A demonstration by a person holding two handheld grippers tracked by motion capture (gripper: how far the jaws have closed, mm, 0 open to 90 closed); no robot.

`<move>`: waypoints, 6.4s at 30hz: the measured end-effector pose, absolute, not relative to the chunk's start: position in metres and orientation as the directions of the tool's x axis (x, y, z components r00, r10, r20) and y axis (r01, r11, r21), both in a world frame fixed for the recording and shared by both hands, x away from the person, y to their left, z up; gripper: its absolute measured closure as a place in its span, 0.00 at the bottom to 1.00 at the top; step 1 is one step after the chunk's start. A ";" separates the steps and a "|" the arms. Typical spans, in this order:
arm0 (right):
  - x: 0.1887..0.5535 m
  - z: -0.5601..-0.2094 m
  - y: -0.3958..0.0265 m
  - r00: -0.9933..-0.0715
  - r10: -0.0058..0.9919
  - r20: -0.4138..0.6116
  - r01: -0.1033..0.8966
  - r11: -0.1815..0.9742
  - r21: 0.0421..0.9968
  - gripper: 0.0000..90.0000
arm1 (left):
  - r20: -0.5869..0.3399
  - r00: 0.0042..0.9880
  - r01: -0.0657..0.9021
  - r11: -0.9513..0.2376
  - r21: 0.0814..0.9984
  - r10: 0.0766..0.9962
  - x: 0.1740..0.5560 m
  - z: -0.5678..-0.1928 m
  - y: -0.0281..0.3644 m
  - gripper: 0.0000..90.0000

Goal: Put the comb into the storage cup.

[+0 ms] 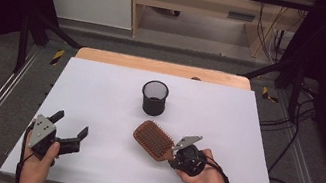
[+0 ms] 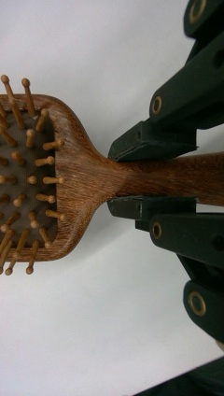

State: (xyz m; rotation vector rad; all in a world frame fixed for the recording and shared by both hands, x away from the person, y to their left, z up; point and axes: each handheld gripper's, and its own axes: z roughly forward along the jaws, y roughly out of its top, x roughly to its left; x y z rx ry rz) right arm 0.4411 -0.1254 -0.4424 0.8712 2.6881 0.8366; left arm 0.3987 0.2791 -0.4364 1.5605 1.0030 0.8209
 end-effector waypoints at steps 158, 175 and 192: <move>0.419 -0.427 -0.056 -0.851 0.516 -0.100 0.142 0.409 0.901 0.81 | -0.512 0.580 0.361 0.363 0.859 0.634 0.421 -0.389 0.195 0.46; 0.419 -0.431 -0.052 -0.852 0.513 -0.102 0.143 0.416 0.898 0.81 | -0.590 0.558 0.430 0.405 0.807 0.584 0.421 -0.393 0.198 0.53; 0.421 -0.434 -0.050 -0.850 0.522 -0.071 0.161 0.387 0.908 0.61 | -0.603 0.547 0.407 0.446 0.797 0.580 0.418 -0.389 0.205 0.56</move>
